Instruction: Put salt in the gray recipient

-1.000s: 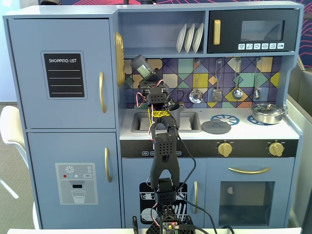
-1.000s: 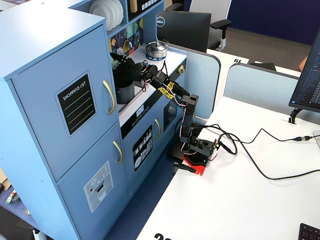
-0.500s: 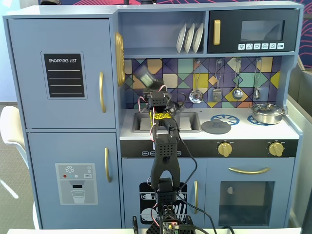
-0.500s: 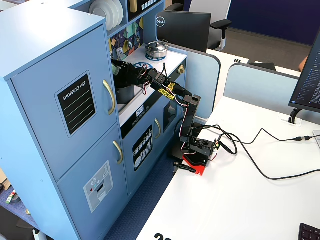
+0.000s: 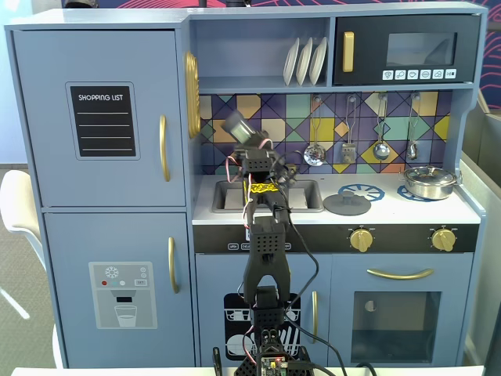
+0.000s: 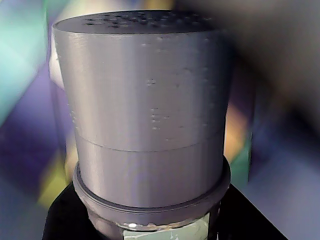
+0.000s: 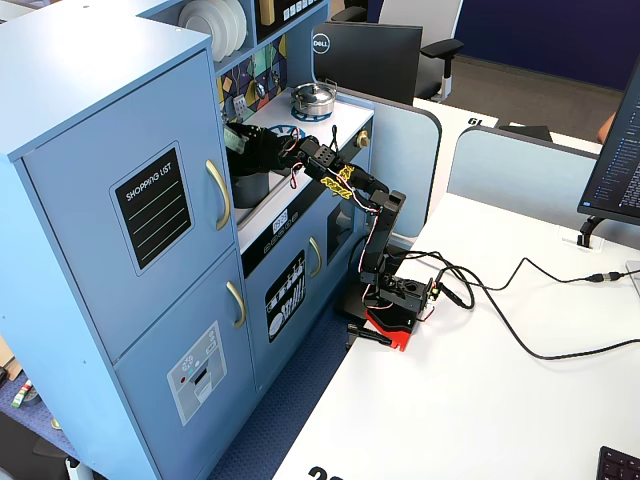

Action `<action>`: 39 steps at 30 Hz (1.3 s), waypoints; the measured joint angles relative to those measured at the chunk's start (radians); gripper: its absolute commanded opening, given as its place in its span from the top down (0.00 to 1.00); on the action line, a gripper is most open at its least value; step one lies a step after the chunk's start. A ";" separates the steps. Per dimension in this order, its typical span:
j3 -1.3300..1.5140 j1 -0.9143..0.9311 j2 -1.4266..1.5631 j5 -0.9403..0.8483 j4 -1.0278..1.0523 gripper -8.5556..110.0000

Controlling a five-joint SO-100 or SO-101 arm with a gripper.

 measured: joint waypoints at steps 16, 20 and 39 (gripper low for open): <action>-0.216 0.002 -0.037 -0.362 -0.055 0.93; -0.219 0.153 -0.037 -0.664 -0.015 0.93; 0.172 0.851 -0.003 -2.384 -0.371 0.93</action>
